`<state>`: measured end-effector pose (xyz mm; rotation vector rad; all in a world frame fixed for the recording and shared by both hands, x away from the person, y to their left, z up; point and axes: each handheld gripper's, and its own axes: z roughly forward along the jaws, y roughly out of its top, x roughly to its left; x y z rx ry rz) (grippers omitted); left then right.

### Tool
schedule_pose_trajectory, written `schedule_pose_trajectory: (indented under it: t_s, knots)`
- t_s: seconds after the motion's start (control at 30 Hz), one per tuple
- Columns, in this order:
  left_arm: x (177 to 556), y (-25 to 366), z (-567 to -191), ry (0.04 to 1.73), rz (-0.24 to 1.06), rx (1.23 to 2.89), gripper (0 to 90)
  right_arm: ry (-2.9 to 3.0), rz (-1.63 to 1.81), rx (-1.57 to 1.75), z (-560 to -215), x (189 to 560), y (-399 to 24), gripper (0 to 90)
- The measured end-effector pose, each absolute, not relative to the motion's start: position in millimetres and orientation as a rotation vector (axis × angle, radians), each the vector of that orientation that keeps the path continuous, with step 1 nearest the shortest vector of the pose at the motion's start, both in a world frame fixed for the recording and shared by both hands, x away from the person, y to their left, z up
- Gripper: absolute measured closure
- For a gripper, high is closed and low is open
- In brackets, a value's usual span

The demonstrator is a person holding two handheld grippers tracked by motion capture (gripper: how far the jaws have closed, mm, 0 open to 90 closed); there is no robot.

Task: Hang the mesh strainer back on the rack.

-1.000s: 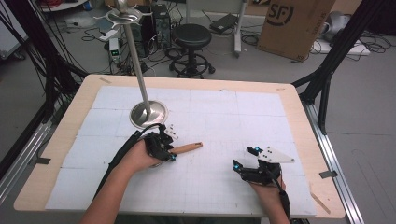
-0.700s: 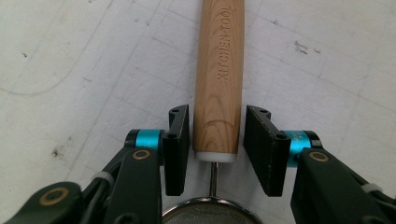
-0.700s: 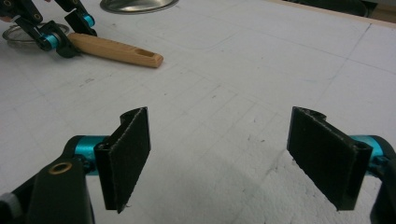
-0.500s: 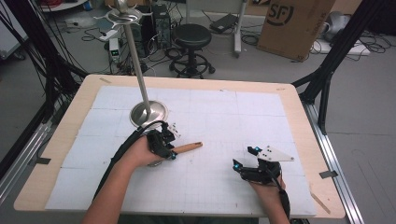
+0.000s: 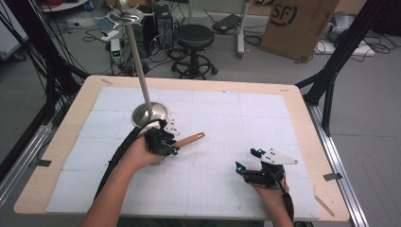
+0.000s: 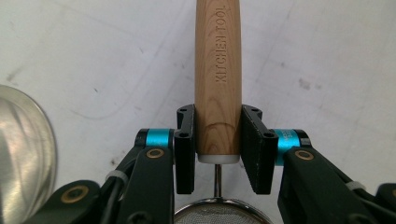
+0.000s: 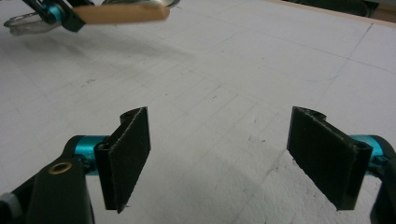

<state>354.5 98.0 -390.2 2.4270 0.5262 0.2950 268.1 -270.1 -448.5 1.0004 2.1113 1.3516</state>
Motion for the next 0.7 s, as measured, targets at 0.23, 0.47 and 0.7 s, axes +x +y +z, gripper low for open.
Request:
schedule_pose_trajectory:
  t_s: [0.23, 0.47, 0.7]
  knots:
    - [345, 108, -369, 0.482, 0.318, 2.285, 68.8, 2.112, 1.35, 0.992, -449, 268, -270, 20.7]
    - [335, 117, -356, 0.424, 0.281, 2.177, 68.8, 2.112, 1.352, 0.996, -448, 268, -270, 20.7]
    - [327, 133, -341, 0.385, 0.256, 2.05, 68.7, 2.113, 1.354, 0.996, -449, 268, -270, 20.7]
